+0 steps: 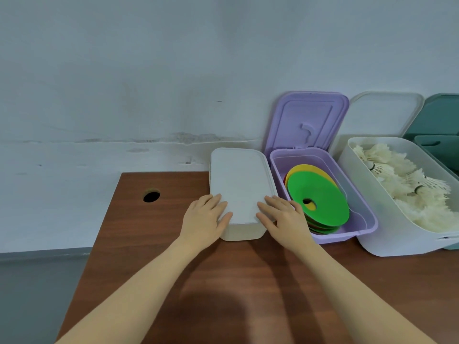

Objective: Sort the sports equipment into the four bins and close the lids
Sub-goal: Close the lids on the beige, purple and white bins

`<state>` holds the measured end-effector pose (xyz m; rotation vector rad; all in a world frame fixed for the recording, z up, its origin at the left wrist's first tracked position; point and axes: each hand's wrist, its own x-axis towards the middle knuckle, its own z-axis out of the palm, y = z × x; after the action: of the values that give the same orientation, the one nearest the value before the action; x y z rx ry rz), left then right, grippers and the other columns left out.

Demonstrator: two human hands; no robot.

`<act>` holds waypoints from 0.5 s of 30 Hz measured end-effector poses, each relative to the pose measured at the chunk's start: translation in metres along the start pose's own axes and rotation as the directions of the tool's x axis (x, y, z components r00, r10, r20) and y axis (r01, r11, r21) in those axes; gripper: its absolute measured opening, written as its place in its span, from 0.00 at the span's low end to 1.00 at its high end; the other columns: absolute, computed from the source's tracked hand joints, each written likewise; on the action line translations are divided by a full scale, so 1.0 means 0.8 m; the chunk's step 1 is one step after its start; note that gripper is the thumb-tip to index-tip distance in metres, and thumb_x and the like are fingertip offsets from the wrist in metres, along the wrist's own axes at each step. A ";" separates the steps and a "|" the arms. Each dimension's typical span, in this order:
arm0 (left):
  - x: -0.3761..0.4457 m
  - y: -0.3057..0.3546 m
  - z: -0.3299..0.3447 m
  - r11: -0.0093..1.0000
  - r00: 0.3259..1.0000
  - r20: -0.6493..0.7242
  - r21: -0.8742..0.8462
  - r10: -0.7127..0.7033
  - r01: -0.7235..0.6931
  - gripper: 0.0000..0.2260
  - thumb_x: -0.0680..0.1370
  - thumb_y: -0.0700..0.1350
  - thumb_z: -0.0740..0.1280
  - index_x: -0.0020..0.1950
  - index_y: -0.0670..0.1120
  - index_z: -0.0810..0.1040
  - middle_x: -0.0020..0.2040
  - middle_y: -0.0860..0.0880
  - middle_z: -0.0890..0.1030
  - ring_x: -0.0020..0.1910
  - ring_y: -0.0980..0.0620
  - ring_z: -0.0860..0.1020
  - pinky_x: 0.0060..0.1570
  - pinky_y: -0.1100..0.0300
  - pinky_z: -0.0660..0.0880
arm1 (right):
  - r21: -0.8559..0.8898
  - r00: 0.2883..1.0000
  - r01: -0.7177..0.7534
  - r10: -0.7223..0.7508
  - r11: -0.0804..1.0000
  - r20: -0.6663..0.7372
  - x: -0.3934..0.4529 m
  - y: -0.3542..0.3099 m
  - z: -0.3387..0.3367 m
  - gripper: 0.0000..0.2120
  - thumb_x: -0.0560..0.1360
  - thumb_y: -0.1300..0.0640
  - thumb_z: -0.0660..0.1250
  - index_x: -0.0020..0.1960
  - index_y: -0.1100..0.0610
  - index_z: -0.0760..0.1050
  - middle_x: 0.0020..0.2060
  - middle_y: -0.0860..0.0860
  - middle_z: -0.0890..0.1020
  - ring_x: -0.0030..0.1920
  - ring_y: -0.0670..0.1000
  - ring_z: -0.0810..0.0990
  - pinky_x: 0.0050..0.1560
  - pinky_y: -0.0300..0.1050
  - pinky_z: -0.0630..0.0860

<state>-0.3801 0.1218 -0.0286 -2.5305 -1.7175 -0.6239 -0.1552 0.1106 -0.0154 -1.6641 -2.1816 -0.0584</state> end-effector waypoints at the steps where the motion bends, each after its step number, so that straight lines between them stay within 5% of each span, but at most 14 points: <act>1: 0.008 0.000 -0.002 0.999 0.998 0.062 0.007 -0.032 0.032 0.25 0.77 0.59 0.51 0.59 0.46 0.79 0.63 0.46 0.77 0.63 0.45 0.74 0.56 0.49 0.73 | 0.002 1.000 -0.001 0.001 1.000 0.014 0.008 0.000 0.000 0.19 0.75 0.42 0.55 0.55 0.49 0.80 0.57 0.48 0.81 0.61 0.50 0.77 0.57 0.43 0.58; 3: 0.028 -0.002 -0.003 0.996 0.977 0.190 0.027 -0.093 0.089 0.27 0.78 0.60 0.47 0.70 0.48 0.68 0.73 0.47 0.65 0.72 0.47 0.61 0.68 0.51 0.60 | 0.000 0.998 -0.016 0.016 1.000 0.067 0.029 0.001 0.000 0.18 0.77 0.43 0.57 0.61 0.49 0.76 0.62 0.49 0.77 0.65 0.50 0.72 0.59 0.43 0.56; 6: 0.064 -0.012 0.003 0.988 0.940 0.304 0.075 -0.154 0.138 0.27 0.80 0.59 0.48 0.76 0.49 0.54 0.77 0.48 0.51 0.76 0.50 0.48 0.72 0.52 0.46 | -0.014 0.980 -0.050 0.052 0.999 0.192 0.065 0.010 0.011 0.20 0.79 0.45 0.56 0.70 0.48 0.67 0.71 0.48 0.66 0.72 0.48 0.60 0.66 0.43 0.52; 15: 0.120 -0.035 0.029 0.953 0.886 0.352 0.132 -0.303 0.273 0.30 0.79 0.63 0.44 0.77 0.51 0.42 0.77 0.49 0.40 0.75 0.48 0.40 0.72 0.47 0.39 | -0.058 0.937 -0.071 0.086 0.996 0.338 0.143 0.034 0.053 0.34 0.73 0.33 0.39 0.76 0.45 0.52 0.76 0.52 0.49 0.76 0.51 0.46 0.73 0.49 0.42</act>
<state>-0.3681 0.2234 -0.0237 -2.4762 -2.2159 -0.0733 -0.1662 0.2350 -0.0220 -1.9039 -2.3693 0.2212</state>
